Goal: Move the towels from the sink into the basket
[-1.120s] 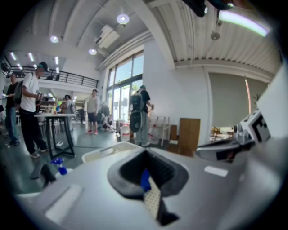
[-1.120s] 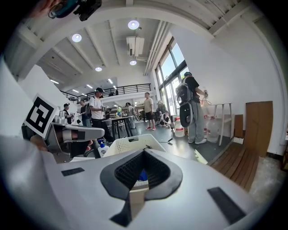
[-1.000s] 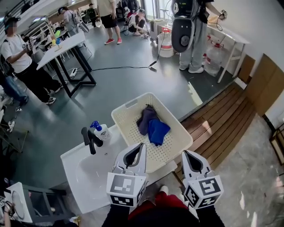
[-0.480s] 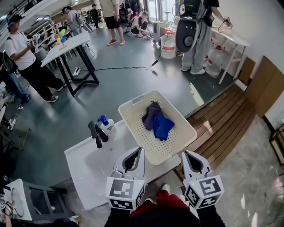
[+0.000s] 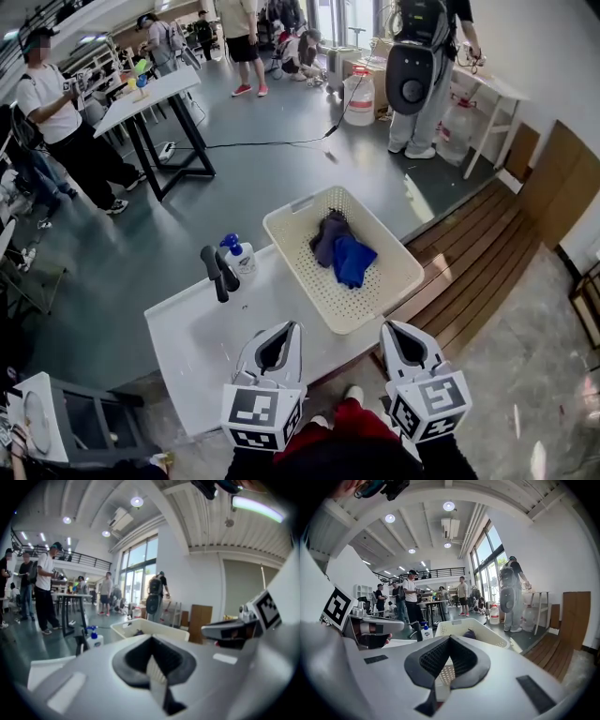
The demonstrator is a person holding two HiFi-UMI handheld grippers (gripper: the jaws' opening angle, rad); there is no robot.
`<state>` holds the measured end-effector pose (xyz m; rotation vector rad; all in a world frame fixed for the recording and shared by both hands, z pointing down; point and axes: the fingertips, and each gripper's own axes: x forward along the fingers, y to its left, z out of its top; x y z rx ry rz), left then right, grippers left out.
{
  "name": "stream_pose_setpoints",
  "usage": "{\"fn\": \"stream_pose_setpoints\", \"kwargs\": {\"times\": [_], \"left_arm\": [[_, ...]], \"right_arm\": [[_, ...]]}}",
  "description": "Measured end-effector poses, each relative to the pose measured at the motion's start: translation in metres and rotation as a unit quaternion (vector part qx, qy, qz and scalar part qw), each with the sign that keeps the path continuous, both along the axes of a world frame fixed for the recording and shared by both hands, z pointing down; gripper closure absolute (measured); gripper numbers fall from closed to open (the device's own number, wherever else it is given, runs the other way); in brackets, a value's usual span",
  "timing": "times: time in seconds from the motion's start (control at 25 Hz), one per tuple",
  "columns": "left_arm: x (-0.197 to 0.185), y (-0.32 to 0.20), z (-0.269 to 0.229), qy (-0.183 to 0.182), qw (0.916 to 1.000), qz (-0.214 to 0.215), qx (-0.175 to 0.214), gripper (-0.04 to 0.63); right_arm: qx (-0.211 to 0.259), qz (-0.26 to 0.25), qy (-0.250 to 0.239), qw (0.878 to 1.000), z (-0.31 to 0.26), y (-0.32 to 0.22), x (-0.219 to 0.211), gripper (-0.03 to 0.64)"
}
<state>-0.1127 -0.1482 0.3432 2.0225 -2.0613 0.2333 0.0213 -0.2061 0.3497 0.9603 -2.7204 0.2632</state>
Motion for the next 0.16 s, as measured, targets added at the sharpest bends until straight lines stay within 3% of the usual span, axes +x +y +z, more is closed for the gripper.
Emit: {"fn": "stream_pose_setpoints", "kwargs": {"times": [0.16], "left_arm": [[-0.005, 0.017, 0.002, 0.005, 1.0, -0.006, -0.003, 0.592]], "right_arm": [[0.001, 0.0, 0.0, 1.0, -0.003, 0.012, -0.002, 0.609]]}}
